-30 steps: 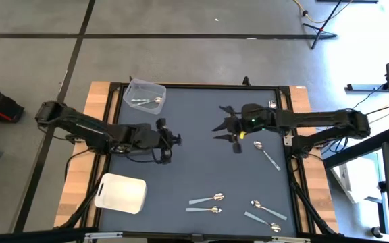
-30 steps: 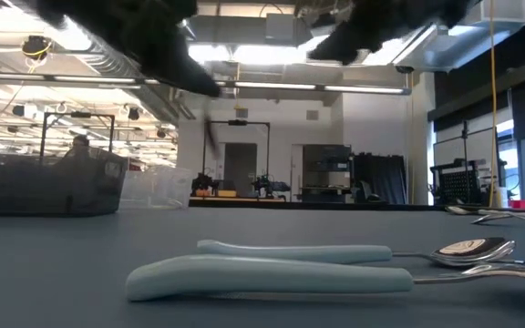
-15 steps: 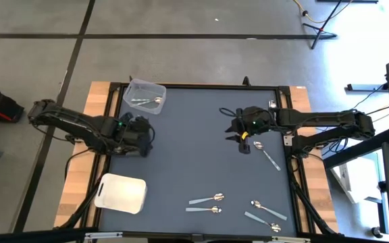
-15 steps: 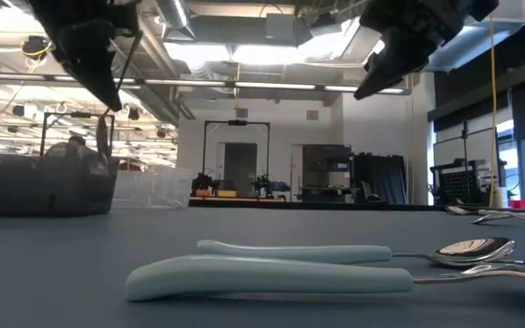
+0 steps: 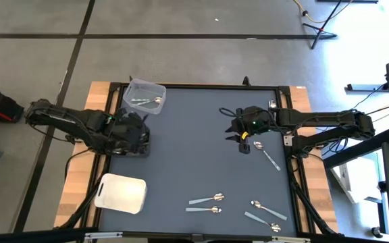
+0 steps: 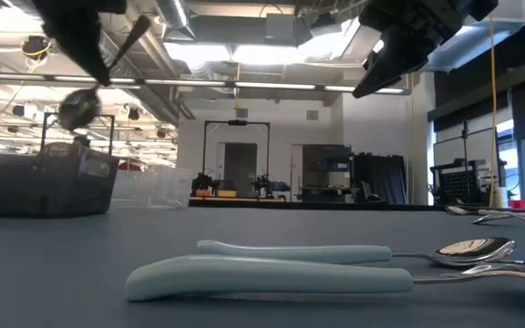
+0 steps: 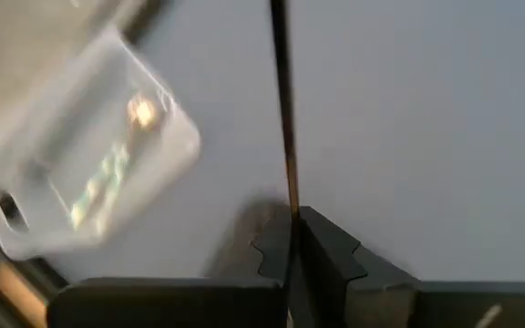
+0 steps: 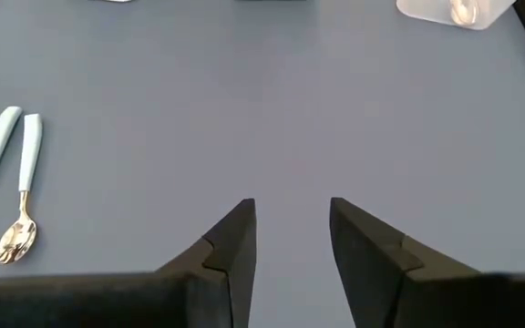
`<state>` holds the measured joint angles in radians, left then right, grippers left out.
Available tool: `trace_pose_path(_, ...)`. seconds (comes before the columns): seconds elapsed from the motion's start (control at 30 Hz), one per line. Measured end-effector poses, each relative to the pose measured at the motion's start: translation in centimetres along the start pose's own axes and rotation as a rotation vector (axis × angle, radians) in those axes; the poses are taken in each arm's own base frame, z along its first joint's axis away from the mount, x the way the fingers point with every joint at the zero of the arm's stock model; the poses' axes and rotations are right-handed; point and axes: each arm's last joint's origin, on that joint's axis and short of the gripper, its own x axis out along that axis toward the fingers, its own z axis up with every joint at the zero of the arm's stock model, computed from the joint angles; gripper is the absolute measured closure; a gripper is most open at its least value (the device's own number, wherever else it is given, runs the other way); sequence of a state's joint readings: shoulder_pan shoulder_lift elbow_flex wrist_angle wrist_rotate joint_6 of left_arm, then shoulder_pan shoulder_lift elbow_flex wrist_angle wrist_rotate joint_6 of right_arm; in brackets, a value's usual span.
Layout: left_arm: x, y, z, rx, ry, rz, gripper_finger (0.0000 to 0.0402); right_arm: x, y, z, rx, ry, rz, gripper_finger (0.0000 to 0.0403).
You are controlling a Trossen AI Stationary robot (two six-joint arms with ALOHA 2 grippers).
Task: Sort silverware by color (type)
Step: Put the black spoon into the black bin
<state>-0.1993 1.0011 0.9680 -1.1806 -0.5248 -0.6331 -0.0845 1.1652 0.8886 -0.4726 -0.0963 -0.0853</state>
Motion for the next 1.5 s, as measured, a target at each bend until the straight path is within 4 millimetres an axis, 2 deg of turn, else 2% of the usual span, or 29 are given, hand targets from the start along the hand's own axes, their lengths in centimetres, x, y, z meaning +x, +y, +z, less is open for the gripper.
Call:
trace_pose_path(0.13, 0.3, 0.4, -1.5, -0.03, 0.188, -0.036, 0.039, 0.0, 0.0, 0.0, 0.002, 0.004, 0.0, 0.0274)
trace_pose_path(0.23, 1.6, 0.3, -3.0, -0.046, 0.291, -0.021, 0.039, 0.0, 0.0, 0.0, 0.002, 0.0, 0.0, 0.0274)
trace_pose_path(0.4, 3.8, 0.2, -5.4, -0.046, 0.404, 0.018, 0.039, 0.0, 0.0, 0.0, 0.002, 0.002, -0.011, 0.0274)
trace_pose_path(0.57, 5.0, 0.1, -6.7, -0.091, 0.479, 0.01, 0.039, 0.0, -0.2, 0.0, 0.002, 0.006, -0.047, 0.0274)
trace_pose_path(0.7, 5.2, 0.3, -6.6, -0.113, 0.468, 0.025, 0.0378, 0.0, -0.2, -0.3, 0.023, 0.039, -0.082, 0.0274)
trace_pose_path(1.07, 5.4, 0.3, -6.3, -0.1, 0.448, -0.001, 0.0309, -0.1, -0.3, -1.1, 0.03, 0.118, -0.132, 0.0274)
trace_pose_path(1.3, 5.3, 0.1, -5.8, -0.072, 0.42, -0.038, 0.0303, -0.1, -0.4, -1.0, 0.029, 0.115, -0.153, 0.0274)
trace_pose_path(1.5, 4.8, -1.4, -4.4, -0.03, 0.285, -0.199, 0.0303, -0.1, -0.4, -1.1, 0.028, 0.117, -0.168, 0.0274)
